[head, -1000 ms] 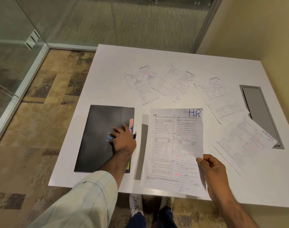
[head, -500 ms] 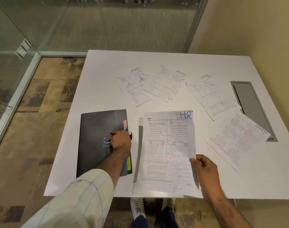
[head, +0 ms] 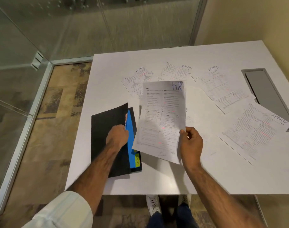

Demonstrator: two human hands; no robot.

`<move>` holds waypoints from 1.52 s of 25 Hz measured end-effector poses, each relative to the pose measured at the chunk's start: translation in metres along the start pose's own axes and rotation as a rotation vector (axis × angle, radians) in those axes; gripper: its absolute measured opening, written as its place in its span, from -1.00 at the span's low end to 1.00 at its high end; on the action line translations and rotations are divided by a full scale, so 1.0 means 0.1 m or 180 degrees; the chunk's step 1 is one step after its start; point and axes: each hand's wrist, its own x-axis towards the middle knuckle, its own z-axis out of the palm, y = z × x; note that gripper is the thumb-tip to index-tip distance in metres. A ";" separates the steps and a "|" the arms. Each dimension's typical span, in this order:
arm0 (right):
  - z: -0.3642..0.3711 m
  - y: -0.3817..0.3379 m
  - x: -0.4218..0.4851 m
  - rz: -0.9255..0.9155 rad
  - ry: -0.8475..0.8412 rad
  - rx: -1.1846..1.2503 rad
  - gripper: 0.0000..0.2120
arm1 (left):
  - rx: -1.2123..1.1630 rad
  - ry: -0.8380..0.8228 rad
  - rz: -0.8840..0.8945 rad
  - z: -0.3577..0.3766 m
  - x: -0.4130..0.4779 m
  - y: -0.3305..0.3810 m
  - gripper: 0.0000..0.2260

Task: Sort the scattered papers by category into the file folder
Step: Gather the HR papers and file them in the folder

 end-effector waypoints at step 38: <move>1.53 0.53 -0.28 -0.0013 -0.1865 -0.1648 -0.86 | 0.0426 0.0217 0.0330 0.05 0.01 0.13 -0.80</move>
